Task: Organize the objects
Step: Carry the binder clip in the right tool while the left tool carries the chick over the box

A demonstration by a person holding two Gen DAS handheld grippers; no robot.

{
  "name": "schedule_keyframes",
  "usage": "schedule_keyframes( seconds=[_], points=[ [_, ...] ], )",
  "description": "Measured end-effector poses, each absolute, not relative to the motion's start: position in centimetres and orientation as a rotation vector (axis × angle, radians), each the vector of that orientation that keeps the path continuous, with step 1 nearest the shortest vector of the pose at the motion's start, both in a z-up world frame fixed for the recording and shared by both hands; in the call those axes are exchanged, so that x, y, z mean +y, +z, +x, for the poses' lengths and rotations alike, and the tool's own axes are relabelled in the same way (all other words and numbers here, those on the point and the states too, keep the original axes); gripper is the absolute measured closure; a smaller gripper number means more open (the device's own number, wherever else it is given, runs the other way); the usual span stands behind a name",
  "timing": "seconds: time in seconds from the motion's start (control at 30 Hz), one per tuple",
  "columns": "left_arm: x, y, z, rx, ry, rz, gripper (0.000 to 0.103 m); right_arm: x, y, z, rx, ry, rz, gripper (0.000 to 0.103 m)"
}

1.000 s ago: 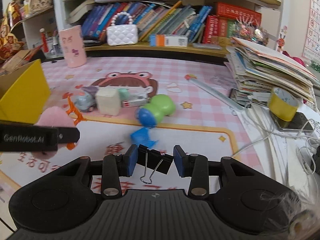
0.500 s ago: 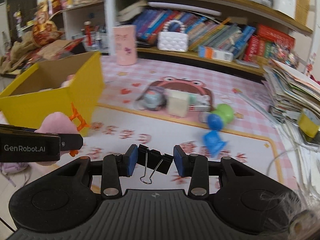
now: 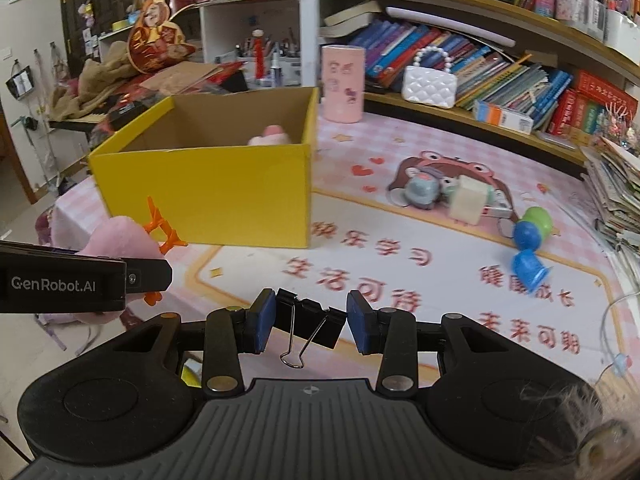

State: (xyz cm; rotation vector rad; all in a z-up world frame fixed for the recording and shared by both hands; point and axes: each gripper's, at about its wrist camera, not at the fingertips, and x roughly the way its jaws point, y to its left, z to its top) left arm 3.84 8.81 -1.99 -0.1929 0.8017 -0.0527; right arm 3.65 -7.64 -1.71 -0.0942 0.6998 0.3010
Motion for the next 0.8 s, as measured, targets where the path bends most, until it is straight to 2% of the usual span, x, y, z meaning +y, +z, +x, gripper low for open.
schedule_keyframes(
  seconds=[0.8],
  points=[
    [15.7, -1.0, -1.0, 0.732, -0.033, -0.195, 0.047, -0.9, -0.9, -0.7, 0.645, 0.316, -0.096, 0.066]
  ],
)
